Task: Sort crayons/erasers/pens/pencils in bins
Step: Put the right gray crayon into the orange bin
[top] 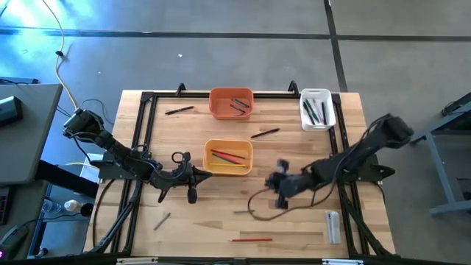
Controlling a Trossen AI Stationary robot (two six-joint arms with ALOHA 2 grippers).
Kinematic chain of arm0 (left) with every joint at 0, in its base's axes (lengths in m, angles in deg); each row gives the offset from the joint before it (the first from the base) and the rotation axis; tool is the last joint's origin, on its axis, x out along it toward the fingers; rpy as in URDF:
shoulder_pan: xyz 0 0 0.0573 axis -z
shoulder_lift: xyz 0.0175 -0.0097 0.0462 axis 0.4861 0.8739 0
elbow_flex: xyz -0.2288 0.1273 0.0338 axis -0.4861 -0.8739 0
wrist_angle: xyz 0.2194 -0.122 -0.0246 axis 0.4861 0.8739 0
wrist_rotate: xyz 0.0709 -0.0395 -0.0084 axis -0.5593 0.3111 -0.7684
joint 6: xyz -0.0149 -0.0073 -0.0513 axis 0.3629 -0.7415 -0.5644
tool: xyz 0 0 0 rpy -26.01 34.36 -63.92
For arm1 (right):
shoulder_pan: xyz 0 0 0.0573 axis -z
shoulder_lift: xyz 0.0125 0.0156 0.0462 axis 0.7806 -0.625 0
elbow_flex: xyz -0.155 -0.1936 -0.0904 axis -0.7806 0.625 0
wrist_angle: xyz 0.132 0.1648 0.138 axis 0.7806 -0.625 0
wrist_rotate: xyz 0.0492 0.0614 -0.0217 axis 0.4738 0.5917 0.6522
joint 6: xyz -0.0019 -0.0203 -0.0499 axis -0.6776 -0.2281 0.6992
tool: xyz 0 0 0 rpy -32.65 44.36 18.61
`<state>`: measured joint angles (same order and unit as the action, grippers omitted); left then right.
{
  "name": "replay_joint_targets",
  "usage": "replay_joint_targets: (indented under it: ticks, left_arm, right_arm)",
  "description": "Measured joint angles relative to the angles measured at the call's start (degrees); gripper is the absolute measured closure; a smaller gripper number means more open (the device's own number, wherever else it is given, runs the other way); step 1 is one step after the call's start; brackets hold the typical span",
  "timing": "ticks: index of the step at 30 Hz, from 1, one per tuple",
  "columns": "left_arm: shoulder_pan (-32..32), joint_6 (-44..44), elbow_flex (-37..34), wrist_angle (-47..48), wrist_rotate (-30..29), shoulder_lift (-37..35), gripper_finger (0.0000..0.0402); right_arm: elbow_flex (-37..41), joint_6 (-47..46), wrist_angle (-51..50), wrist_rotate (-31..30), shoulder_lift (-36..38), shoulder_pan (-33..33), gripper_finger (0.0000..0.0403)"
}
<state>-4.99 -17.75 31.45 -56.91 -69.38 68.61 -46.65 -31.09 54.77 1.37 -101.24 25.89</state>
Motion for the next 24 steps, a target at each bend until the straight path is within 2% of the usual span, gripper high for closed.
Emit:
replay_joint_targets:
  ticks: [5,13,24]
  left_arm:
    - [0.00,-0.78,0.00,-0.17,0.01,0.00,0.0401]
    - [0.00,-1.03,0.00,-0.18,-0.01,0.00,0.0401]
    - [0.00,-1.03,0.00,0.19,-0.01,0.00,0.0401]
  right_arm:
    - [0.00,-0.35,12.01,5.96,-9.32,-2.38,0.0358]
    - [0.01,0.60,22.75,9.52,-17.77,-2.89,0.0268]
    - [0.02,3.15,32.15,11.05,-23.53,-3.78,0.0258]
